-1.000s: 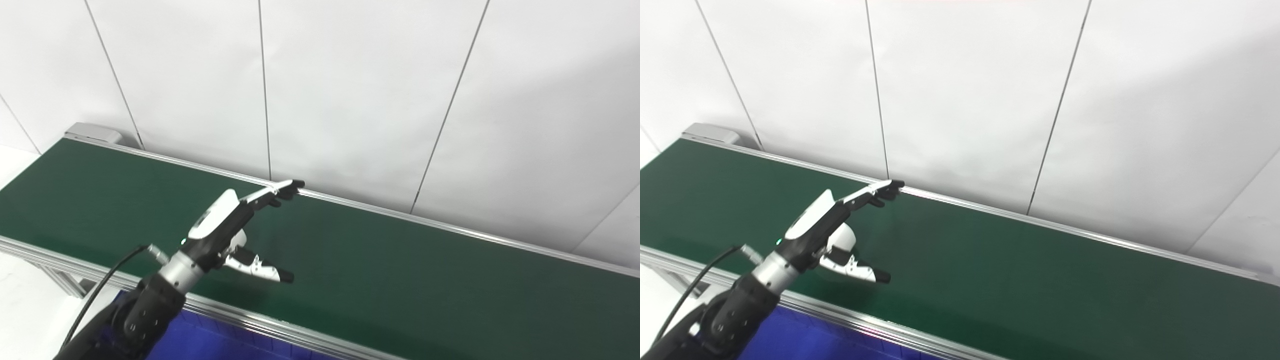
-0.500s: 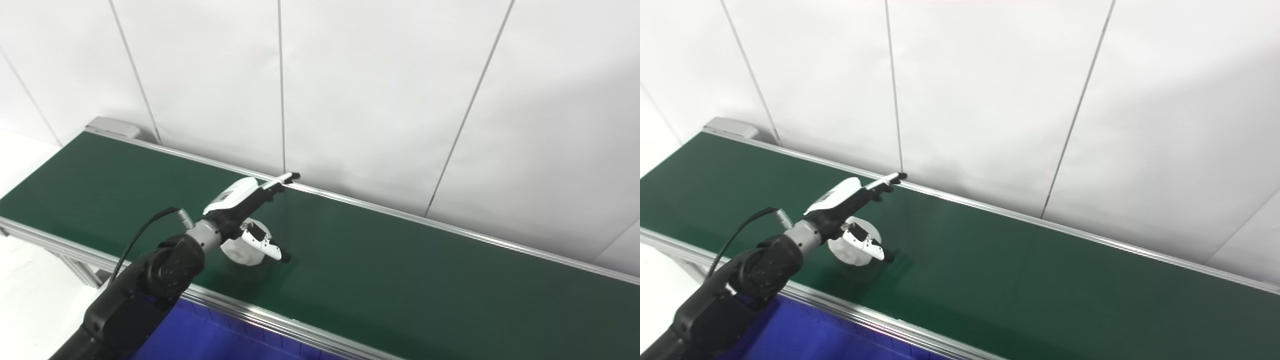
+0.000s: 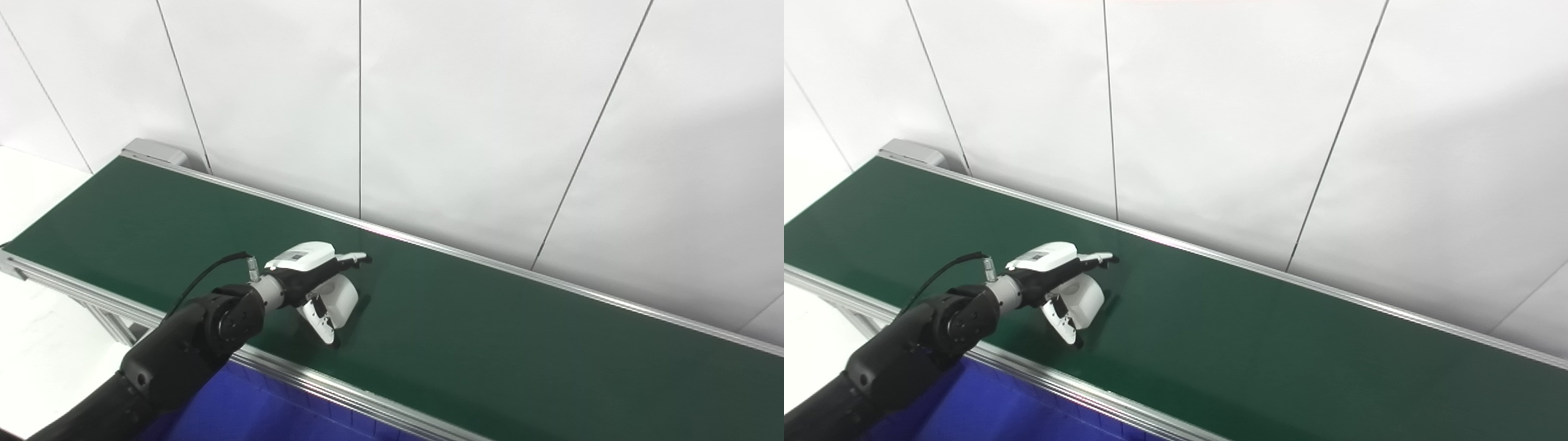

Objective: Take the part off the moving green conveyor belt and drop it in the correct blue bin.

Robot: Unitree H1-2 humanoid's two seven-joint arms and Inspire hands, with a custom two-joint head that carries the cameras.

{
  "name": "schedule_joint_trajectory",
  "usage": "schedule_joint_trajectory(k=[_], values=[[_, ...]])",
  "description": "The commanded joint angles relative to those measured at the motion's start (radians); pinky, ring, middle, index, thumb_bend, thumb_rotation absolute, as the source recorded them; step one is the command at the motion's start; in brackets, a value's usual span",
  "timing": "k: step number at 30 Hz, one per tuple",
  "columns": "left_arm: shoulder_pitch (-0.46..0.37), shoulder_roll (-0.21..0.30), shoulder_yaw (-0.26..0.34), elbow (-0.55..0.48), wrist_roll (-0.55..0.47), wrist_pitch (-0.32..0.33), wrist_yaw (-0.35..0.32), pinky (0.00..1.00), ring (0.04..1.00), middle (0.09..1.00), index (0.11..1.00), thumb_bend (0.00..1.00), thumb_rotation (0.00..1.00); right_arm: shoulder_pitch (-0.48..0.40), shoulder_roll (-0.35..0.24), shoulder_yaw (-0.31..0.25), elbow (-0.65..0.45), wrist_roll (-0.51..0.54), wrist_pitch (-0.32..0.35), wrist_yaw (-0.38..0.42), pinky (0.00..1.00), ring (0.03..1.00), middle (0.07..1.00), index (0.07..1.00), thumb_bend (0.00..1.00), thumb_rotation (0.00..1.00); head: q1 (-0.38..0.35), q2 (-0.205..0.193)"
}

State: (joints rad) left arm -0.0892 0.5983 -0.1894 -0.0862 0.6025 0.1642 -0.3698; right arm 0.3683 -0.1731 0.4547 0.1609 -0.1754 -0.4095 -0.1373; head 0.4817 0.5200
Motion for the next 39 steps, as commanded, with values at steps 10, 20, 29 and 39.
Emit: schedule_joint_trajectory(k=[10,20,29,39], values=[[-0.007,-0.003,-0.004,0.093,0.076,-0.125,0.180,0.25,0.460,0.501,0.535,0.52,0.00,0.005,-0.001,-0.007,-0.042,0.023,-0.060,0.008,1.00,0.968,0.950,1.000,0.92,0.33,-0.005,0.012],[0.019,-0.047,0.040,0.101,0.042,-0.249,0.340,0.27,0.385,0.498,0.504,0.50,0.00,0.020,0.004,-0.013,-0.062,0.017,-0.060,0.009,1.00,0.965,0.943,0.997,0.93,0.32,-0.026,0.052],[0.138,-0.112,0.133,-0.152,-0.135,-0.268,0.298,0.37,0.369,0.483,0.553,0.49,0.00,0.059,0.009,-0.018,-0.127,-0.034,-0.059,0.006,0.98,0.933,0.926,0.982,0.88,0.35,-0.187,0.172],[0.296,-0.180,0.101,-0.271,-0.284,-0.400,0.259,0.34,0.374,0.489,0.545,0.49,0.00,0.110,0.020,-0.055,-0.216,-0.023,-0.025,0.071,0.92,0.901,0.895,0.941,0.81,0.34,-0.294,0.271]])
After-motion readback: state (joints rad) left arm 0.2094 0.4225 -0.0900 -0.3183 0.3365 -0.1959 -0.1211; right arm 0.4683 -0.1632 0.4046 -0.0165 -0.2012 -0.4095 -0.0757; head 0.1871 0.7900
